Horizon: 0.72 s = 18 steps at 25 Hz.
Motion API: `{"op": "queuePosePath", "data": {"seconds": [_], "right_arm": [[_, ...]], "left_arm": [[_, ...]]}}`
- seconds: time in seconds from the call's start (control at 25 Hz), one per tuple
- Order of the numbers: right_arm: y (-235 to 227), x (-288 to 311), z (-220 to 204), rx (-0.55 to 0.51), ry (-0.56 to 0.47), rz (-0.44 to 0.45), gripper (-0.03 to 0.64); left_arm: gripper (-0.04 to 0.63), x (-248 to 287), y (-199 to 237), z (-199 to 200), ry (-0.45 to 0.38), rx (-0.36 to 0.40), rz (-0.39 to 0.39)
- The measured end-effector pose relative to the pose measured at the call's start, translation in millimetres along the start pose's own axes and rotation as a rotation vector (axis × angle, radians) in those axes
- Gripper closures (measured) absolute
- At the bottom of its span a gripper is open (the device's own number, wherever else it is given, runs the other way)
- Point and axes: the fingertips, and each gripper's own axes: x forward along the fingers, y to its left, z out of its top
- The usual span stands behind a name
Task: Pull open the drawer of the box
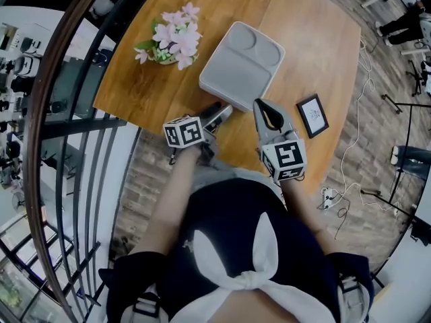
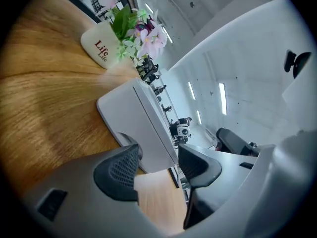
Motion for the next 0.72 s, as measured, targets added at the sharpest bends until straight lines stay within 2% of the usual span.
{"op": "queuePosePath", "data": {"seconds": [0.16,0.72], "right_arm": [[-5.2,4.8,-2.9,0.009,0.010,-0.007,0.618],[-20.4,5.8,-11.3,0.028,0.029,-0.037,0.618]], "left_arm": [[0.345,8.2,1.9,4.0,0.003,-0.042,-0.053],[0.359,21.0,6.3,5.0,0.006,-0.133,-0.128]]}}
